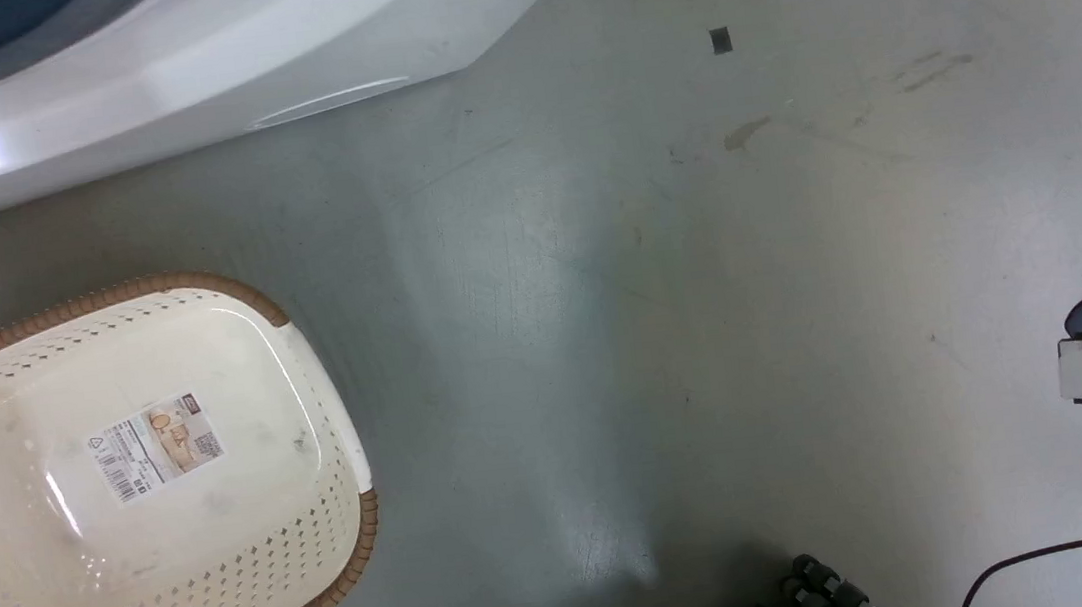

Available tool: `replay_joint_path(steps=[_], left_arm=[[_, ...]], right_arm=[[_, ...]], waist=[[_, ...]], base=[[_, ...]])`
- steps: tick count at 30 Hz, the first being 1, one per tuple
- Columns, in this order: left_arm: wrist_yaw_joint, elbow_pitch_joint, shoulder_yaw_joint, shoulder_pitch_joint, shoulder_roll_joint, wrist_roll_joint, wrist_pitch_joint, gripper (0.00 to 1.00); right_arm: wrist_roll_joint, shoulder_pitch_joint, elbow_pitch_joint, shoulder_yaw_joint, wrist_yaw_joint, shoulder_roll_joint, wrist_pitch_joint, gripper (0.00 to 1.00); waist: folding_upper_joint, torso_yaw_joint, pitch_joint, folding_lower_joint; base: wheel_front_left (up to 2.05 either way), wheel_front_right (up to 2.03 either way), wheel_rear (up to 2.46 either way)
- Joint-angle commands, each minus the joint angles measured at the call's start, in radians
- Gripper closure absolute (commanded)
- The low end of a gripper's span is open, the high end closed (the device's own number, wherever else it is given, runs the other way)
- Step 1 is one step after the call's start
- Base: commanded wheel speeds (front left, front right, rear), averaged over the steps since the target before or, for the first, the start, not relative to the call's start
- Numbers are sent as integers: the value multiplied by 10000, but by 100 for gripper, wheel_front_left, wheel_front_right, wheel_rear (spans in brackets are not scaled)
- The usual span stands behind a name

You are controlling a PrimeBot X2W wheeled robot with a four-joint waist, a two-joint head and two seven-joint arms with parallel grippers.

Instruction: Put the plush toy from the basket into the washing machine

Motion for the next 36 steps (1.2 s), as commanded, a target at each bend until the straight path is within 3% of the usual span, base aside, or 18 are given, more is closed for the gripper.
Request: replay_joint_path(steps=[1,2,3,15,24,36], left_arm=[[52,24,16,-170,94,57,-57,100],[57,88,23,-228,115,50,-57,83],[61,115,29,-265,128,44,-57,0],[-36,440,-75,621,-541,-165,-57,0],[385,-2011,174,3399,-1502,-161,-57,0],[505,-5160,525,7043,-2686,118,-57,0]], right_arm=[[90,-186,7,6,-7,-4,-44,0],[97,-190,16,12,-7,-4,-44,0],[100,-191,26,18,-7,-4,-44,0],[-131,-37,118,-94,-7,-4,-44,0],[-577,363,48,-91,-7,-4,-44,0],[-1316,1302,-12,-45,-7,-4,-44,0]], waist=[[0,-35,34,-2],[0,-40,38,-2],[0,-38,33,-2],[0,381,-907,-2],[0,1001,-2224,-2],[0,1854,-4090,-2]], base=[[0,0,0],[0,0,0],[0,0,0],[0,0,0],[0,0,0],[0,0,0]])
